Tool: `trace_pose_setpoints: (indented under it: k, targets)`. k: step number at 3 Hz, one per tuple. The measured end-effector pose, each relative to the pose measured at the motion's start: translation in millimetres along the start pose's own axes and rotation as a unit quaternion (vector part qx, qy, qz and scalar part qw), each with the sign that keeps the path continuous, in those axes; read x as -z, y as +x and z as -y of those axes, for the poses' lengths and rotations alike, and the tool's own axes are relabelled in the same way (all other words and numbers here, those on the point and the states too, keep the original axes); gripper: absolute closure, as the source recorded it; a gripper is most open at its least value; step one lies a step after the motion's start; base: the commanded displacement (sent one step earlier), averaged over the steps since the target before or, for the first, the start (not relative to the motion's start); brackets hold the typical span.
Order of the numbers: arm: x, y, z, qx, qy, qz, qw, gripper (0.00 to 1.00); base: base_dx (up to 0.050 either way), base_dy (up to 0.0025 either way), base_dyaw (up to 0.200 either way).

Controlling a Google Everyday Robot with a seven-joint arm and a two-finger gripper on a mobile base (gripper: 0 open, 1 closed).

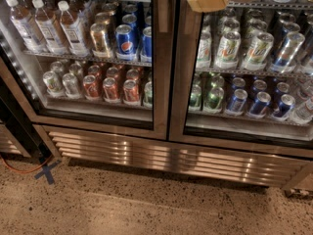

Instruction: Open right fridge door

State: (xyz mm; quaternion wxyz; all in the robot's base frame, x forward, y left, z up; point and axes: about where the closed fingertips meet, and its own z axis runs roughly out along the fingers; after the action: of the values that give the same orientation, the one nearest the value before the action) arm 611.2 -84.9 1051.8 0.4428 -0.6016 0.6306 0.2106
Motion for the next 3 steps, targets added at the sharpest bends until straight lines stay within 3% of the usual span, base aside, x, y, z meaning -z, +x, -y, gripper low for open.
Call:
trace_pose_setpoints:
  k: [3]
  targets:
    - [2, 5, 21, 0.000, 0.000, 0.000, 1.0000, 1.00, 0.000, 0.00000, 0.000]
